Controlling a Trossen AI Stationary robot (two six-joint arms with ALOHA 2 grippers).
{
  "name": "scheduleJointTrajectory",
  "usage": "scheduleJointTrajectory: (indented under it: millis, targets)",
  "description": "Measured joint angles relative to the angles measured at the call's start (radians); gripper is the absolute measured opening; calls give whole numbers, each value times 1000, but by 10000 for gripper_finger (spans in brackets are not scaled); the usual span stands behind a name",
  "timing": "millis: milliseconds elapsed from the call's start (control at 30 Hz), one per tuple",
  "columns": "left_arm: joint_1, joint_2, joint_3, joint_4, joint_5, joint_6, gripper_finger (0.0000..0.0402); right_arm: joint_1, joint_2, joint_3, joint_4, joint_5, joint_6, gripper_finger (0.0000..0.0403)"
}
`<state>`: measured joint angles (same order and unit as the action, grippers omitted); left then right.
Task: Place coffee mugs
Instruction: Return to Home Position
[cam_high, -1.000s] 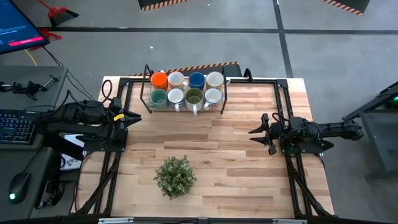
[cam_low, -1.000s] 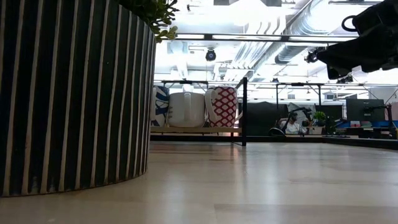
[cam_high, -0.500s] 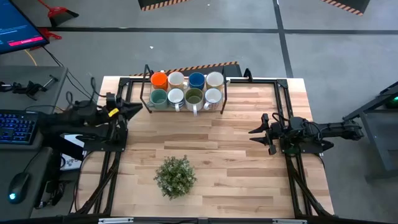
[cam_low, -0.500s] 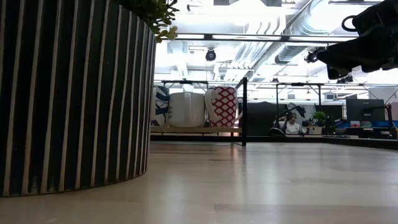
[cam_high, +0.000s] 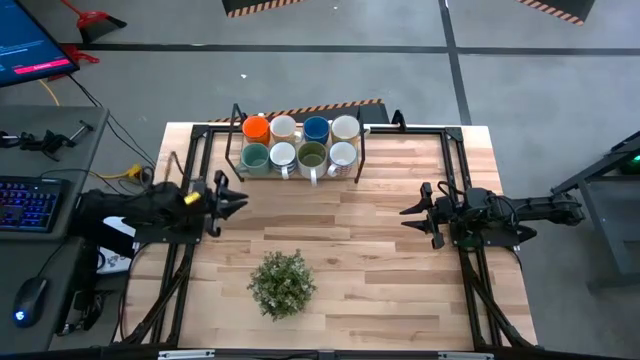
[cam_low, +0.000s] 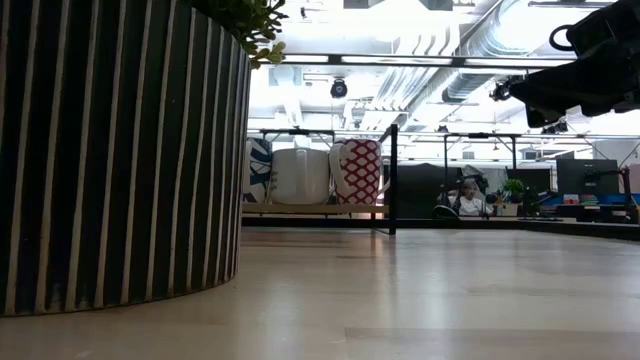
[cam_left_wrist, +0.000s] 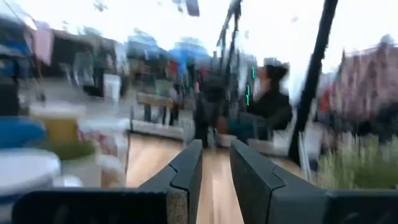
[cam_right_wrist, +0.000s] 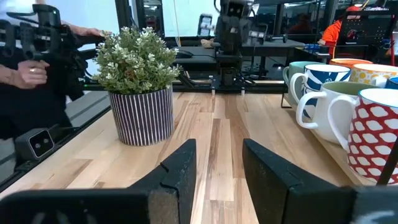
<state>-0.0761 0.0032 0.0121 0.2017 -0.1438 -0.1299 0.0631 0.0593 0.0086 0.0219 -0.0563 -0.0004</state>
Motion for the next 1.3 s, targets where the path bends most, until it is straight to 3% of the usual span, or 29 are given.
scheduleJointTrajectory:
  millis: [267, 1300]
  targets:
    - [22, 1, 1, -164, 139, 11, 74, 0, 0, 0, 0, 0, 0, 114]
    - [22, 16, 2, -190, 110, 11, 74, 0, 0, 0, 0, 0, 0, 114]
